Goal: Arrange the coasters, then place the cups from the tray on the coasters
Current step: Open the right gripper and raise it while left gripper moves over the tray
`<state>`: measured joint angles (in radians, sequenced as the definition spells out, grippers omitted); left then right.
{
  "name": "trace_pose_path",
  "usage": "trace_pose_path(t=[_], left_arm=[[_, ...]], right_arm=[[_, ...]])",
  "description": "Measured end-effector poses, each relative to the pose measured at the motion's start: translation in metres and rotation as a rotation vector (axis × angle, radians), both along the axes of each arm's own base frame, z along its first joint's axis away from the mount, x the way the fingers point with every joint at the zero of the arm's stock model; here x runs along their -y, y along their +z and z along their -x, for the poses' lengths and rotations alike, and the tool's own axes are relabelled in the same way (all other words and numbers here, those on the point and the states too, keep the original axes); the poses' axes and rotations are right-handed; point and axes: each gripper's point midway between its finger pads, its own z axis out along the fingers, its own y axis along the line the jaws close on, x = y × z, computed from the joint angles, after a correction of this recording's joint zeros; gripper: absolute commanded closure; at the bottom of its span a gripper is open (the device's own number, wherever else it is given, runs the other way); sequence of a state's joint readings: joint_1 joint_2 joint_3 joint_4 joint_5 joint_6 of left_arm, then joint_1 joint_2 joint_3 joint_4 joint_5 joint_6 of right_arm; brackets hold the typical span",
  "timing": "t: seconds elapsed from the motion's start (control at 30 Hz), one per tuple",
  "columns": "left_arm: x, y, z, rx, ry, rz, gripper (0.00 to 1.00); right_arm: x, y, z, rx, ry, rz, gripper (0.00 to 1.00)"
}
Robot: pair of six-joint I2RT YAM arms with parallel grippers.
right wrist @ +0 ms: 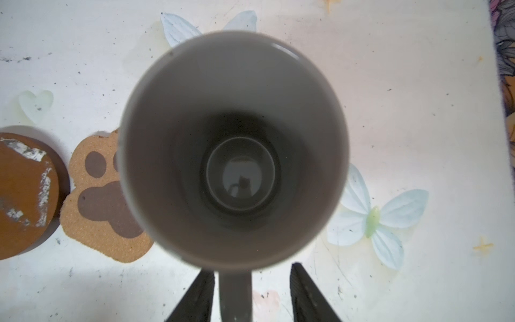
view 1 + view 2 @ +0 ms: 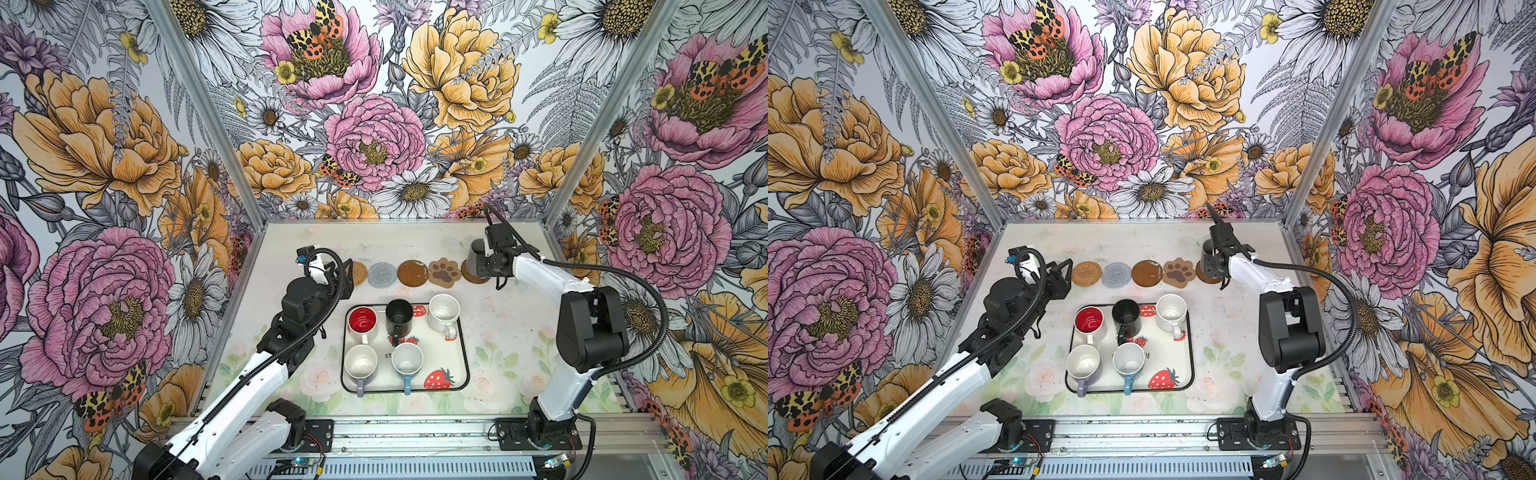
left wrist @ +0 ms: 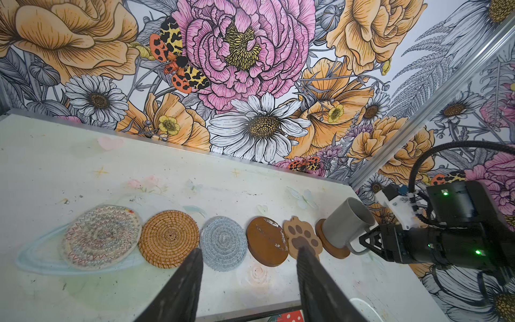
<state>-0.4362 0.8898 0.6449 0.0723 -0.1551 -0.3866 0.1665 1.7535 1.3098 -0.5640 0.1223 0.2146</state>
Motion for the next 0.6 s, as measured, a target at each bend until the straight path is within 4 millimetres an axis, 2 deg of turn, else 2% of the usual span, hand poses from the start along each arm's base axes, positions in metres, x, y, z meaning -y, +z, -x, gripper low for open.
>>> trace_pose_path(t=[0.13, 0.23, 0.47, 0.6], left_arm=[[0.001, 0.0, 0.0, -0.002, -0.004, 0.007, 0.44], [0.002, 0.0, 0.001, -0.004, -0.009, 0.007, 0.44], [0.019, 0.001, 0.011, -0.03, -0.056, -0.01, 0.44], [0.033, 0.016, 0.02, -0.021, -0.08, -0.018, 0.44]], right_arm=[[0.0, 0.03, 0.012, 0.068, -0.024, -0.031, 0.52], [-0.008, 0.062, 0.023, 0.144, -0.042, -0.068, 0.51], [-0.071, 0.137, 0.05, 0.341, 0.009, -0.203, 0.5], [-0.088, 0.178, 0.067, 0.469, 0.003, -0.308, 0.5]])
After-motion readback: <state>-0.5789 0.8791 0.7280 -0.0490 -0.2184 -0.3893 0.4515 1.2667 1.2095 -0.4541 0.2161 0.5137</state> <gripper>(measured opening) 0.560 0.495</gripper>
